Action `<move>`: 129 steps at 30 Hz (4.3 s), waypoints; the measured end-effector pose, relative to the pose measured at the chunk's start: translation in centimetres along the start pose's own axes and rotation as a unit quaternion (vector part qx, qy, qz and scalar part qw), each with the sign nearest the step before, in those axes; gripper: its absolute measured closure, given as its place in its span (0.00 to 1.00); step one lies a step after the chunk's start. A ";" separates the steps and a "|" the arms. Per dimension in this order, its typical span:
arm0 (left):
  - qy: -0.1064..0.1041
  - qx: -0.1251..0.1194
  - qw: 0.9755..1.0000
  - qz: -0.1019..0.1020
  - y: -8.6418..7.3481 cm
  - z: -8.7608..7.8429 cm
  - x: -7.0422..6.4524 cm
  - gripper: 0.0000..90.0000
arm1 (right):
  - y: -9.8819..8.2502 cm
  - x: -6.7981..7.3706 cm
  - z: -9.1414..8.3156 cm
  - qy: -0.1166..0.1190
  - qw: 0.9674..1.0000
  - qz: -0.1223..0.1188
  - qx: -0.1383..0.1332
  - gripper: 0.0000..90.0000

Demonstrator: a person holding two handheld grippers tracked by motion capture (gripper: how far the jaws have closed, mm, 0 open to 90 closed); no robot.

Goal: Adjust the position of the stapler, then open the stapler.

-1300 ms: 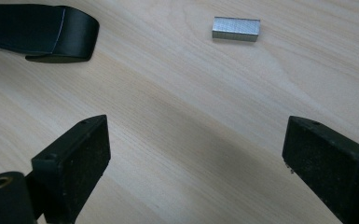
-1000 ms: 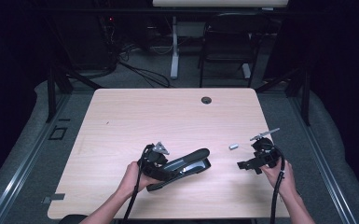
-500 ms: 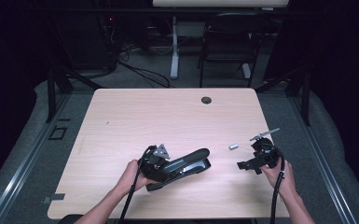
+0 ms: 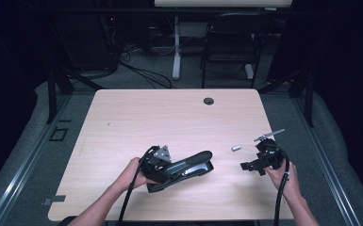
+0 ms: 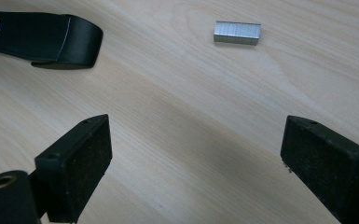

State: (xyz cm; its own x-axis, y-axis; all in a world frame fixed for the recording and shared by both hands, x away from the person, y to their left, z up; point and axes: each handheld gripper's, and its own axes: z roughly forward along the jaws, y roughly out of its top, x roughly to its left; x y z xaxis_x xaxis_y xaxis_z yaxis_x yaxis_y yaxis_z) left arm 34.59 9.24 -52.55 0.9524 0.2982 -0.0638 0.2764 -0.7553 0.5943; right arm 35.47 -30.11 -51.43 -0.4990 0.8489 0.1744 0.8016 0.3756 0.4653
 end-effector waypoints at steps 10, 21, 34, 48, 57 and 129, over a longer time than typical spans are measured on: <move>-0.022 0.006 0.999 0.033 0.0 -0.1 0.4 0.57 | 0.1 0.1 -0.1 0.003 1.000 -0.001 -0.001 0.09; -0.046 0.006 0.997 0.066 -0.2 -0.2 0.8 0.57 | 0.2 0.5 -0.2 0.007 1.000 -0.009 -0.005 0.09; -0.064 0.011 0.992 0.106 0.0 -0.2 1.5 0.57 | 0.8 2.4 -0.7 0.031 0.997 -0.057 -0.033 0.10; -0.085 0.033 0.984 0.152 0.8 -0.2 3.4 0.57 | 0.7 2.4 -0.9 0.023 0.997 -0.058 -0.037 0.11; -0.087 0.037 0.982 0.165 1.0 -0.2 3.8 0.57 | 0.8 2.4 -0.6 0.028 0.997 -0.059 -0.035 0.11; 0.161 -0.114 0.972 -0.126 0.5 -4.5 -3.7 0.00 | 0.2 4.1 -0.8 -0.001 0.996 -0.073 -0.047 0.17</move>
State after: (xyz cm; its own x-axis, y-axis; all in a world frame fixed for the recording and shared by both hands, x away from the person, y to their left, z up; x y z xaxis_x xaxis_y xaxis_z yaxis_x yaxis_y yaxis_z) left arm 30.62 10.37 -48.44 0.7579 0.6524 0.0026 0.4247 -0.4963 0.7572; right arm 33.28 -26.85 -49.90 -0.6076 0.7882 0.0975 0.6862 0.4592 0.5642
